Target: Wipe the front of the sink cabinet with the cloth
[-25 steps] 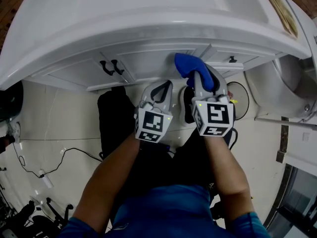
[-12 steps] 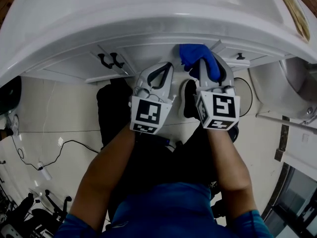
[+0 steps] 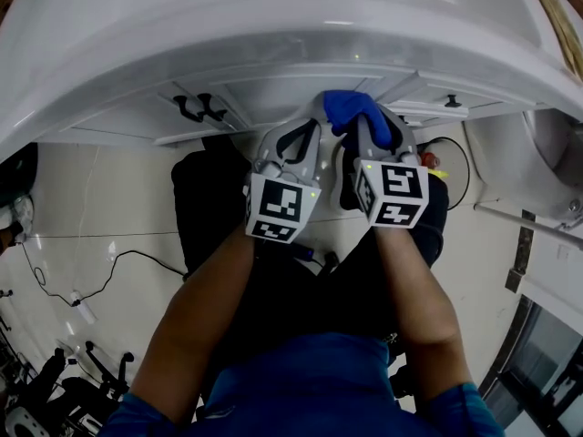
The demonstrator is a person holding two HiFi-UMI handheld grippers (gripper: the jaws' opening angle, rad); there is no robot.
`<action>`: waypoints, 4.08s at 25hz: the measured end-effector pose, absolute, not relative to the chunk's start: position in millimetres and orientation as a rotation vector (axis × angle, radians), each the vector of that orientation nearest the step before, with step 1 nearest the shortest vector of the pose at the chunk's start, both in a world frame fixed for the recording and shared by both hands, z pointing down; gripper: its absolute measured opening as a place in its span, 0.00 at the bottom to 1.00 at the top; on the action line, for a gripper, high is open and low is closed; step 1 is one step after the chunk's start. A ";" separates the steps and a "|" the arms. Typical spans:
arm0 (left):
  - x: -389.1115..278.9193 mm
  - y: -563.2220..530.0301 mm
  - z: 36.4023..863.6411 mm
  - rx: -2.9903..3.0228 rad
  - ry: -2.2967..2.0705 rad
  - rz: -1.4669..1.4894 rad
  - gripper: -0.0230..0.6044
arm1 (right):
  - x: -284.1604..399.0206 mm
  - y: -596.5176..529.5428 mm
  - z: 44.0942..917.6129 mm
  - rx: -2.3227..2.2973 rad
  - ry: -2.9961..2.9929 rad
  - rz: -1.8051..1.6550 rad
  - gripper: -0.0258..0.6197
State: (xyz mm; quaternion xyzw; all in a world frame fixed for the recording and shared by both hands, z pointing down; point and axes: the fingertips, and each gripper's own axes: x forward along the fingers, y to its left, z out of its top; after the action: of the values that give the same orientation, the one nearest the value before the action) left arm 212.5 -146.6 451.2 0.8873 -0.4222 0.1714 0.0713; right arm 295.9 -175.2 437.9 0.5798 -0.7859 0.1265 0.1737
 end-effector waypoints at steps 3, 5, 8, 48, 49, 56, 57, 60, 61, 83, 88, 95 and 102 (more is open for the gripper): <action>208.6 -149.7 460.5 2.628 -1.277 0.544 0.05 | 295.6 -174.9 457.4 1.625 -2.207 0.414 0.13; 207.7 -150.6 470.9 2.591 -1.279 0.578 0.05 | 297.0 -173.9 478.6 1.608 -2.179 0.470 0.13; 209.8 -146.8 494.8 2.521 -1.254 0.638 0.05 | 301.2 -169.5 519.8 1.559 -2.096 0.559 0.13; 258.1 -118.6 434.3 2.706 -1.227 0.366 0.05 | 343.1 -128.3 369.6 1.873 -2.293 0.302 0.13; 262.9 -117.8 429.4 2.717 -1.233 0.343 0.05 | 346.1 -129.4 355.7 1.894 -2.306 0.269 0.13; 289.5 -112.0 432.8 2.758 -1.204 0.376 0.05 | 345.1 -148.8 297.3 1.936 -2.383 0.119 0.13; 289.2 -112.4 434.2 2.755 -1.206 0.384 0.05 | 344.7 -153.4 297.4 1.933 -2.378 0.114 0.13; 283.9 -115.2 435.4 2.734 -1.219 0.389 0.05 | 347.4 -162.9 306.5 1.925 -2.346 0.125 0.13; 281.0 -116.4 436.1 2.725 -1.224 0.392 0.05 | 348.3 -163.7 311.0 1.922 -2.337 0.133 0.13; 232.6 -139.8 497.5 2.519 -1.252 0.614 0.05 | 345.2 -164.7 518.6 1.705 -2.009 0.611 0.13; 228.2 -144.0 505.1 2.490 -1.250 0.639 0.05 | 340.5 -167.7 557.3 1.659 -1.935 0.716 0.13; 222.5 -147.1 516.5 2.469 -1.222 0.710 0.05 | 348.7 -166.4 615.8 1.571 -1.781 0.835 0.14; 219.0 -144.6 523.3 2.440 -1.217 0.725 0.05 | 349.0 -153.5 647.5 1.474 -1.665 0.927 0.13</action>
State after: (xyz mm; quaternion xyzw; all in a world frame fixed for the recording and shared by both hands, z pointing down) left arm 219.0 -144.6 523.3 0.8537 -0.4259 0.2536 0.1594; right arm 349.0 -153.5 647.5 0.5711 -0.6454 0.3593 0.3581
